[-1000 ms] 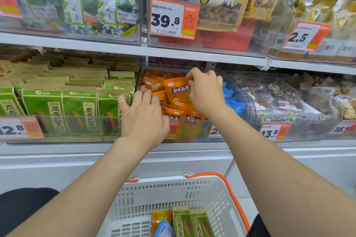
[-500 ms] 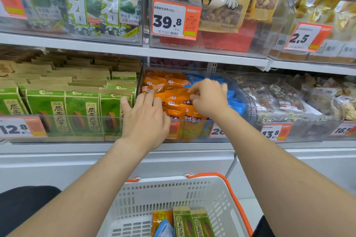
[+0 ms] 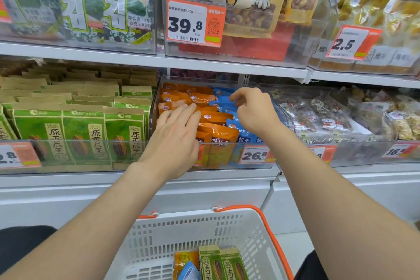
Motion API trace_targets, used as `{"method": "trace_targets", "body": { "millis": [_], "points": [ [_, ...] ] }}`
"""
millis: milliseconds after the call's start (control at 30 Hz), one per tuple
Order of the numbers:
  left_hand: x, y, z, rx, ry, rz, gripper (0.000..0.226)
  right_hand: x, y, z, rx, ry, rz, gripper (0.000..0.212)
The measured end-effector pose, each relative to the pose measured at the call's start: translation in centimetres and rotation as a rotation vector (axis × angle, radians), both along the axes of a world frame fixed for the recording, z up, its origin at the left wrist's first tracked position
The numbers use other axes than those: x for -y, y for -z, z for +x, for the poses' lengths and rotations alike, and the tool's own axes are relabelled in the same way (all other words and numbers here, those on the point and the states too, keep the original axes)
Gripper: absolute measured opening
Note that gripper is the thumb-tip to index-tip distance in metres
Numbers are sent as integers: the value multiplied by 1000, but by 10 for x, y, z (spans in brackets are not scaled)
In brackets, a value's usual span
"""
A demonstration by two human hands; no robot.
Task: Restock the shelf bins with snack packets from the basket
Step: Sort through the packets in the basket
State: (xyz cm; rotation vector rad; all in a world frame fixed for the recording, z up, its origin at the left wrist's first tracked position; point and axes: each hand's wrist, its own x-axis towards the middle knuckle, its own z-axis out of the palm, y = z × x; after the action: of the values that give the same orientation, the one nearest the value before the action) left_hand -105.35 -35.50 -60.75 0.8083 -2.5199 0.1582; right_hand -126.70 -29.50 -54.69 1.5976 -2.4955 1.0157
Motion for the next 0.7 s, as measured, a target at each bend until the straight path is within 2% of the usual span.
{"method": "trace_targets", "body": {
  "millis": [67,133,200,267,400,500,600,700],
  "points": [
    [-4,1,-4,12,61,-3,62,-6,1,-10,-10,-9,117,58],
    [-7,3,-11,36,108,-37,63,-13,6,-16,-42,-97,269,73],
    [-10,8,-19,65,127,-70,61,-17,16,-21,-169,-154,414,79],
    [-10,12,-25,102,97,-106,61,-21,21,-24,-258,-170,476,80],
    [-9,14,-32,103,50,-115,62,-26,23,-27,-300,-183,442,76],
    [-9,17,-31,50,55,-98,64,-33,23,-24,-282,-151,280,72],
    [-13,20,-28,-23,22,-75,60,-38,20,-17,-320,-87,62,51],
    [-17,22,-25,-73,26,-61,58,-39,20,-11,-322,-81,53,37]
  ]
}}
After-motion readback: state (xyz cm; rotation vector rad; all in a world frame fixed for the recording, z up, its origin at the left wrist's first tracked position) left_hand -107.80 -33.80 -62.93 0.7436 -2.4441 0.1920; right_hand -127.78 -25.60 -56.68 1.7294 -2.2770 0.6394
